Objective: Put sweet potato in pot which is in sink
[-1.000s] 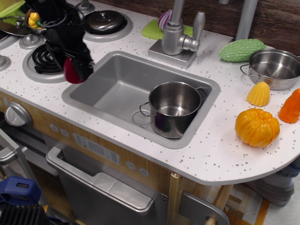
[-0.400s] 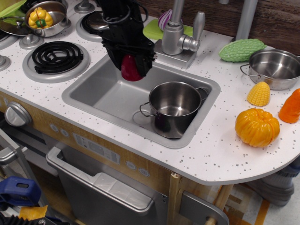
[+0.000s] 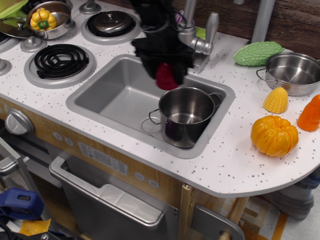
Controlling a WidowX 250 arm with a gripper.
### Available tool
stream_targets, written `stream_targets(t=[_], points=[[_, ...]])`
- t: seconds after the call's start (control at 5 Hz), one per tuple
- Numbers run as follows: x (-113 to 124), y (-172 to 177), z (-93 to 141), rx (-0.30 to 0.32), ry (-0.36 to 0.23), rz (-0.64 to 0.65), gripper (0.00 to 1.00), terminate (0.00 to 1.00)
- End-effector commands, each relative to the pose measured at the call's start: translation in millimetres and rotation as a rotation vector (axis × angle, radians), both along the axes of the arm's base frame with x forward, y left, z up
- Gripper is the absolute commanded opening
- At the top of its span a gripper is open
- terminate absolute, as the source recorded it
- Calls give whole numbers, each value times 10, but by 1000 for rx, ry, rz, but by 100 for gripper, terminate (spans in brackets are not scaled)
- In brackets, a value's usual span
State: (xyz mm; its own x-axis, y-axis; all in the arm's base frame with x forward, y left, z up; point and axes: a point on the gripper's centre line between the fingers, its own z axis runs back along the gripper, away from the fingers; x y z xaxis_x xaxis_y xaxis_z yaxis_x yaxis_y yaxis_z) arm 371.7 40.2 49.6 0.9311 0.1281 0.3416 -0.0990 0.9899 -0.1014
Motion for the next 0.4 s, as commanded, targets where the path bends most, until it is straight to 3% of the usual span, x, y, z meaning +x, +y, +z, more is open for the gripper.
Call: stream_targets(t=[0.0, 0.2], points=[[92, -36, -18, -33, -60, 27, 0, 0], [92, -36, -18, -33, -60, 27, 100, 100]])
